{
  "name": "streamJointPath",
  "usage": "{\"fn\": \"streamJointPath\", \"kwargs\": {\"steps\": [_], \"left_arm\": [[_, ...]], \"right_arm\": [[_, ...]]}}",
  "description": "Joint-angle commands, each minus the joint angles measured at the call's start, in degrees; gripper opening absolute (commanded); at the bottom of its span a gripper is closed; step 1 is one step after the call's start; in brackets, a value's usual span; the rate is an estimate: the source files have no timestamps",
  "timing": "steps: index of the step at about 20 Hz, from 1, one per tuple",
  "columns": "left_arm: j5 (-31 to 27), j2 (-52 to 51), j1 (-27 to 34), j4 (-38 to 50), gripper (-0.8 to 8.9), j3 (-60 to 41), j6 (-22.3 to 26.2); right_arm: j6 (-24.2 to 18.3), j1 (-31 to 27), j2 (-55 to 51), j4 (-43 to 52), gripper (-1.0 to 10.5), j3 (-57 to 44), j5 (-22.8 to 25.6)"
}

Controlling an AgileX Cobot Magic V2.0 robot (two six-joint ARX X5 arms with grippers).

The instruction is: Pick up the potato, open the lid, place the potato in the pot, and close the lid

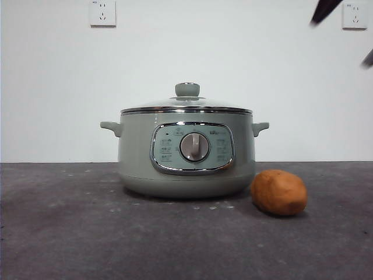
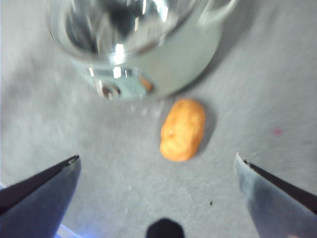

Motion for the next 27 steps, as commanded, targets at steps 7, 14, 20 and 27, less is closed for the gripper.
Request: {"fn": "streamJointPath", "kwargs": {"steps": [7, 14, 20, 27], "left_arm": [[0.17, -0.04, -0.13, 0.17, 6.11, 0.02, 0.24], [0.15, 0.5, -0.13, 0.2, 6.11, 0.02, 0.24], [0.15, 1.66, -0.13, 0.2, 6.11, 0.02, 0.24], [0.15, 3.04, -0.13, 0.2, 6.11, 0.02, 0.24]], "right_arm": [[1.46, 9.75, 21.4, 9.77, 6.0, 0.0, 9.27], [2.73, 10.97, 31.71, 13.73, 5.9, -0.02, 12.48], [2.93, 11.98, 34.58, 16.52, 3.6, -0.02, 13.11], [3.32, 12.02, 34.64, 16.28, -0.1, -0.02, 12.79]]}}
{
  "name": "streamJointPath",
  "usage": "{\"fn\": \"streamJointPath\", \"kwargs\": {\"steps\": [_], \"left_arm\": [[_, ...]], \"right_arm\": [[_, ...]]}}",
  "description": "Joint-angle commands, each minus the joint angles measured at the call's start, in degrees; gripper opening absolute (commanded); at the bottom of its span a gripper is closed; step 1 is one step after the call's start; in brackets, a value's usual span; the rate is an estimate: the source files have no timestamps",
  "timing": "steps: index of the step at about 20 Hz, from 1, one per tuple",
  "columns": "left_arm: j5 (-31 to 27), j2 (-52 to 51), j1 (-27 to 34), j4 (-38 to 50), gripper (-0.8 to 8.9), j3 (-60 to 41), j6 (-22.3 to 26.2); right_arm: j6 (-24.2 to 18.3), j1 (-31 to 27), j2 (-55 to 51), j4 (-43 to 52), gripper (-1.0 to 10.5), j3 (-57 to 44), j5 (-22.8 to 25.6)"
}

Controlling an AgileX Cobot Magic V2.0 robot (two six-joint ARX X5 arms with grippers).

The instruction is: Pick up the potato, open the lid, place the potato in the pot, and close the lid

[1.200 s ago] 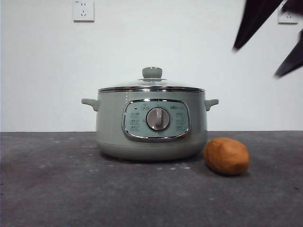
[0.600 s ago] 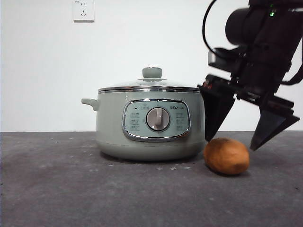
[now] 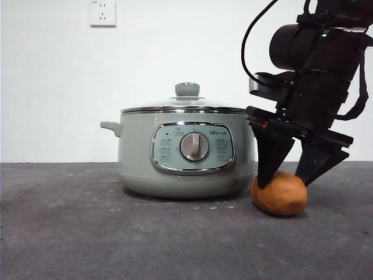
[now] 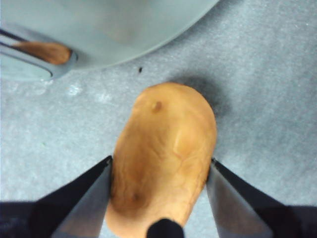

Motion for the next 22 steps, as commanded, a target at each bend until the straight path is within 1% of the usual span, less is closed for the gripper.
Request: {"fn": "streamJointPath", "kwargs": {"steps": [1, 3, 4, 5, 7, 11, 13, 16, 19, 20, 22], "left_arm": [[0.13, 0.22, -0.13, 0.22, 6.11, 0.02, 0.24], [0.48, 0.63, -0.13, 0.22, 6.11, 0.02, 0.22], [1.86, 0.85, -0.13, 0.31, 6.11, 0.02, 0.24], [3.13, 1.11, -0.24, 0.63, 6.11, 0.02, 0.22], [3.89, 1.88, -1.11, 1.64, 6.04, 0.02, 0.2], [4.7, 4.87, -3.78, 4.63, 5.95, 0.02, 0.02], [6.21, 6.95, -5.29, 7.34, 5.95, 0.04, -0.04], [7.17, 11.78, -8.31, 13.42, 5.95, 0.57, -0.5], [7.13, 18.97, -12.76, 17.42, 5.95, 3.78, -0.42], [6.71, 21.94, -14.43, 18.36, 5.94, 5.66, -0.28], [3.56, 28.48, -17.79, 18.67, 5.94, 10.69, 1.2]], "right_arm": [[0.61, 0.11, 0.63, 0.07, -0.1, -0.04, 0.04], [0.61, 0.11, 0.26, -0.7, -0.1, -0.04, -0.09], [0.55, 0.11, -0.46, -1.73, -0.1, -0.04, -0.07], [0.07, 0.11, -1.46, -2.73, -0.1, -0.04, -0.07], [-0.22, 0.11, -5.22, -4.98, -0.1, -0.04, -0.09], [-0.26, 0.11, -18.8, -9.18, -0.1, -0.04, -0.09], [-0.22, 0.11, -26.32, -10.67, -0.1, -0.04, -0.11], [0.07, 0.09, -36.17, -12.44, -0.1, -0.02, -0.09], [0.9, 0.09, -42.93, -14.67, -0.1, -0.02, -0.07], [1.6, 0.09, -44.44, -15.47, -0.1, -0.02, -0.09], [1.68, 0.09, -46.56, -17.4, -0.1, -0.02, -0.09]]}}
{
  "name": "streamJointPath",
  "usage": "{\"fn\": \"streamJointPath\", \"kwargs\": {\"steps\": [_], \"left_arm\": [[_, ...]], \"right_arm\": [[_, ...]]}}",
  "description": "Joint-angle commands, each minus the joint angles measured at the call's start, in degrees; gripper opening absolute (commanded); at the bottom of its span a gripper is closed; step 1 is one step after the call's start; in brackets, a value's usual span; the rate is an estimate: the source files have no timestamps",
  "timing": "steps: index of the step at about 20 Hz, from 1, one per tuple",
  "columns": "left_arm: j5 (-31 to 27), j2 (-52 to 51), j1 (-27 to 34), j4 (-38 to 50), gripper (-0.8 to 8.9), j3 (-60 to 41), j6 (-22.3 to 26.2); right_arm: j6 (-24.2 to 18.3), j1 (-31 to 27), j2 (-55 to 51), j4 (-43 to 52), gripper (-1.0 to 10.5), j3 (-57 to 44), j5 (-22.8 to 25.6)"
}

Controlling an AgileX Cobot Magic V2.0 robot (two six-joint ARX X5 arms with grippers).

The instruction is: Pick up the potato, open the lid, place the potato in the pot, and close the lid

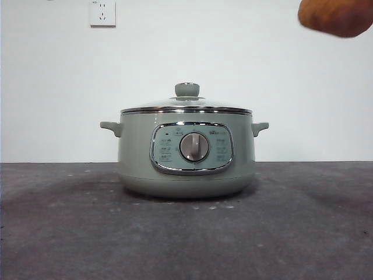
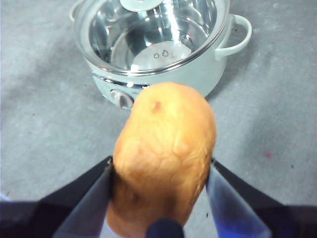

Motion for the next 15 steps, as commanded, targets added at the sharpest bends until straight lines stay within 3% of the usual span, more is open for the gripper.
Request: {"fn": "streamJointPath", "kwargs": {"steps": [1, 10, 15], "left_arm": [[-3.58, 7.65, -3.63, 0.61, 5.94, 5.62, 2.36], [-13.49, 35.8, -13.09, 0.66, 5.94, 26.91, 8.02], [-14.99, 44.24, -15.02, 2.51, 5.94, 30.53, 8.94]], "right_arm": [[0.79, 0.09, -1.51, -1.66, -0.1, -0.02, -0.02], [3.61, 0.11, -7.41, -4.57, -0.1, -0.02, -0.04], [4.24, 0.09, -9.94, -5.6, -0.1, -0.02, -0.02]]}}
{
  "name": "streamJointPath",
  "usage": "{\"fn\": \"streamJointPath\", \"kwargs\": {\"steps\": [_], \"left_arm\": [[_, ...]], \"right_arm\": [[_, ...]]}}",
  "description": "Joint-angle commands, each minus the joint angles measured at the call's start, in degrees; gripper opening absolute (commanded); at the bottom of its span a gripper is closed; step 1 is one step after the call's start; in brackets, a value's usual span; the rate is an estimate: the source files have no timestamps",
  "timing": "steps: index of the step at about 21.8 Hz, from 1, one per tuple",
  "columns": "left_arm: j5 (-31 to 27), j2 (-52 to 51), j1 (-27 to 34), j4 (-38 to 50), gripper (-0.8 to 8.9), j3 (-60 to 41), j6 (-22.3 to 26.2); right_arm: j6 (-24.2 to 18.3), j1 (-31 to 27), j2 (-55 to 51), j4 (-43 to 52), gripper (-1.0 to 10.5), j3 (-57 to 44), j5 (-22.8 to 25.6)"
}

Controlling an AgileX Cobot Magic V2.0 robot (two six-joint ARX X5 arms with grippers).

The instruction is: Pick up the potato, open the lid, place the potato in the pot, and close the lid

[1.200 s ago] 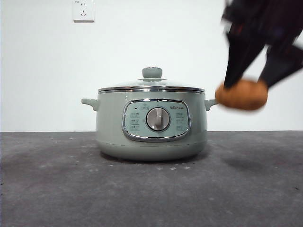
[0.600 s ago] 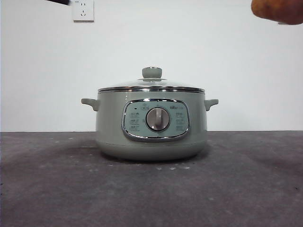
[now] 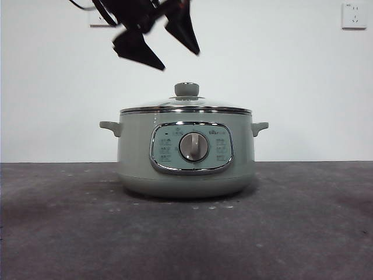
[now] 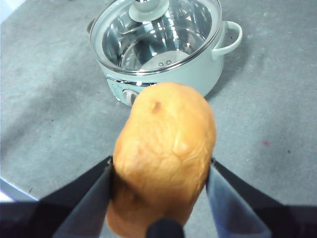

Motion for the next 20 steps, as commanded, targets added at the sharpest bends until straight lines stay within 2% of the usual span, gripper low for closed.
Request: {"fn": "streamJointPath", "kwargs": {"steps": [1, 12, 15, 20], "left_arm": [[-1.03, 2.73, -0.72, 1.49, 5.94, 0.15, 1.11], [-3.8, 7.23, -1.51, 5.01, 5.91, 0.15, 1.09], [-3.76, 7.39, -1.53, 4.55, 4.78, 0.15, 1.09], [-3.76, 7.89, -1.62, 4.31, 4.67, 0.15, 1.09]], "right_arm": [[0.83, 0.09, -0.35, -0.5, -0.1, -0.02, -0.02], [0.66, 0.09, -0.33, -1.88, -0.1, -0.02, 0.02], [0.61, 0.09, -0.33, -1.84, -0.1, -0.02, 0.02], [0.57, 0.09, -0.33, -1.86, -0.1, -0.02, 0.02]]}}
